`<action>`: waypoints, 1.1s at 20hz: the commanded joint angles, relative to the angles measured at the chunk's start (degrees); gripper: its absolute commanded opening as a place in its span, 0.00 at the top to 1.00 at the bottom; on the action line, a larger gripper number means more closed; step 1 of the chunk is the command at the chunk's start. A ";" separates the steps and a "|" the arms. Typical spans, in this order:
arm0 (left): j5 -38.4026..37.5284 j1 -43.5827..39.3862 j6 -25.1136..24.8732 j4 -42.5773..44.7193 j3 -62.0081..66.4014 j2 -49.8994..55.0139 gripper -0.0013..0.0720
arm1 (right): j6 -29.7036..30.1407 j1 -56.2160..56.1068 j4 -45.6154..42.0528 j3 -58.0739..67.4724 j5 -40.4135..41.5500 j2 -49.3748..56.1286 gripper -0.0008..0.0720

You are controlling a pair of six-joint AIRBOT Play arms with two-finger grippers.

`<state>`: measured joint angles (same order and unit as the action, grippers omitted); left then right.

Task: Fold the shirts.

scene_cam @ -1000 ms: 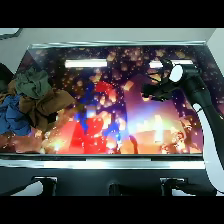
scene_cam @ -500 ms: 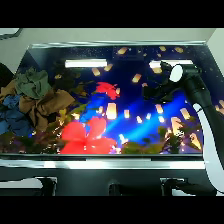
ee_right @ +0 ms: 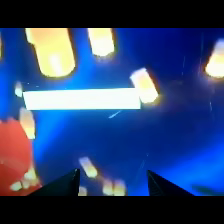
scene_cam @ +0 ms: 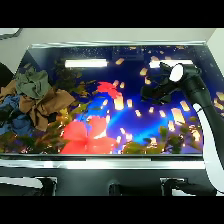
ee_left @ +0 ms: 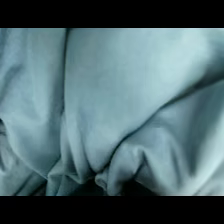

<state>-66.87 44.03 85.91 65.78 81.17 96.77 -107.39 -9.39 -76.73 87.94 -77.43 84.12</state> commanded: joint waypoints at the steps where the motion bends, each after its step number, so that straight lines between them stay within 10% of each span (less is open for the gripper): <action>1: 2.49 0.66 2.27 -2.67 2.89 -5.66 0.94 | 0.13 0.02 1.31 0.07 -1.88 0.02 0.31; 7: 18.38 -3.98 4.11 -14.69 4.66 -33.35 0.94 | 7.17 0.02 -0.20 0.07 -4.04 -1.27 0.31; 12: 18.75 -26.80 1.51 -15.67 4.37 -51.69 0.94 | 7.15 0.02 -8.39 0.11 -3.50 -9.42 0.31; 22: 15.23 -69.96 4.74 -6.64 -10.54 -41.46 0.94 | 7.10 0.02 -20.20 0.11 -10.25 -28.74 0.31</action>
<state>-49.69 -16.84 89.62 57.45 76.34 50.50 -100.27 -9.39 -94.43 88.05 -84.60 59.61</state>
